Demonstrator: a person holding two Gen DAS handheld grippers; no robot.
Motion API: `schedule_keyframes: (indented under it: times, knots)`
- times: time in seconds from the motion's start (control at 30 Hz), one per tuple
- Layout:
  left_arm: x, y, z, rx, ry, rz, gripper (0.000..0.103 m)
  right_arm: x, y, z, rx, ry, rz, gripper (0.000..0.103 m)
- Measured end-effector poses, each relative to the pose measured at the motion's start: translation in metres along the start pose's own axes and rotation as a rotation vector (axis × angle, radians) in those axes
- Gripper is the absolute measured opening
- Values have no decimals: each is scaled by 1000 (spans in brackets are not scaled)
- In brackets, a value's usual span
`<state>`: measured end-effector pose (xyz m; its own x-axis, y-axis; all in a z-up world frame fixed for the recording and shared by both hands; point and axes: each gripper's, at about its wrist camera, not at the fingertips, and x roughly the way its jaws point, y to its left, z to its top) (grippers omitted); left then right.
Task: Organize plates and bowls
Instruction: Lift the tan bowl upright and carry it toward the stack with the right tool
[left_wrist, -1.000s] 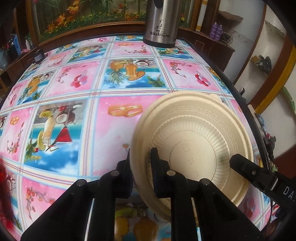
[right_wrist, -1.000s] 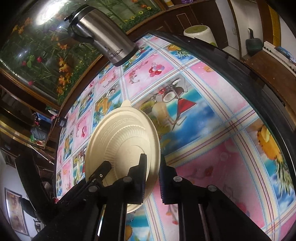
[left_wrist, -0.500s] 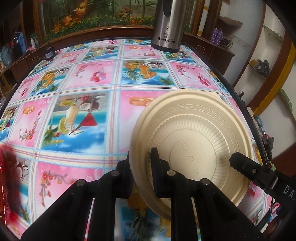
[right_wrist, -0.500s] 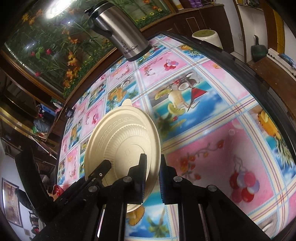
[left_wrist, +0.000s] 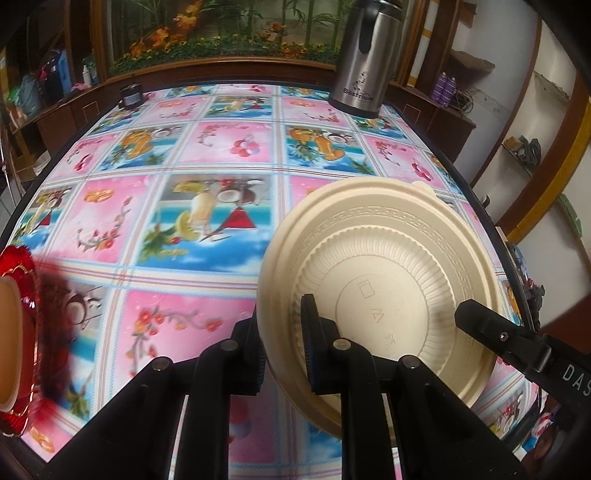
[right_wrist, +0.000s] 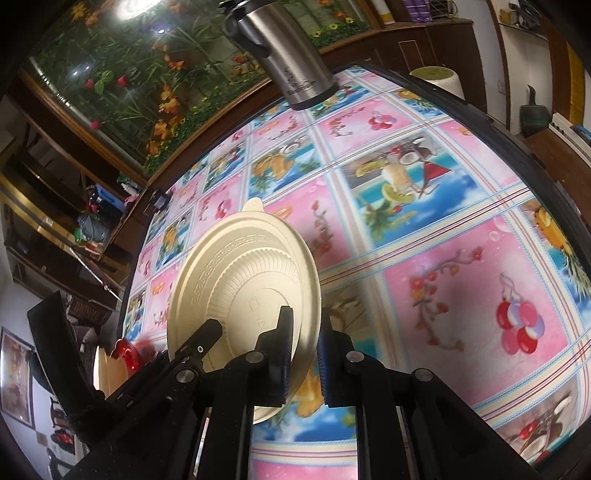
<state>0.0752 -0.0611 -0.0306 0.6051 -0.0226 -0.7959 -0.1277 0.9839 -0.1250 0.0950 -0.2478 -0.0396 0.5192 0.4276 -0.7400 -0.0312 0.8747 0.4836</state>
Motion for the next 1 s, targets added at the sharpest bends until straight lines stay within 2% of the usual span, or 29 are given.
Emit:
schedule_keyframes:
  times: [0.57,1.0]
  knots:
    - [-44,63,-13,-88,-65,31,14,-4,63,-27,-126,9,71,12]
    - [-69,92,-21,-133,-106,45,14,-4,95,-40,-188,20,117,12]
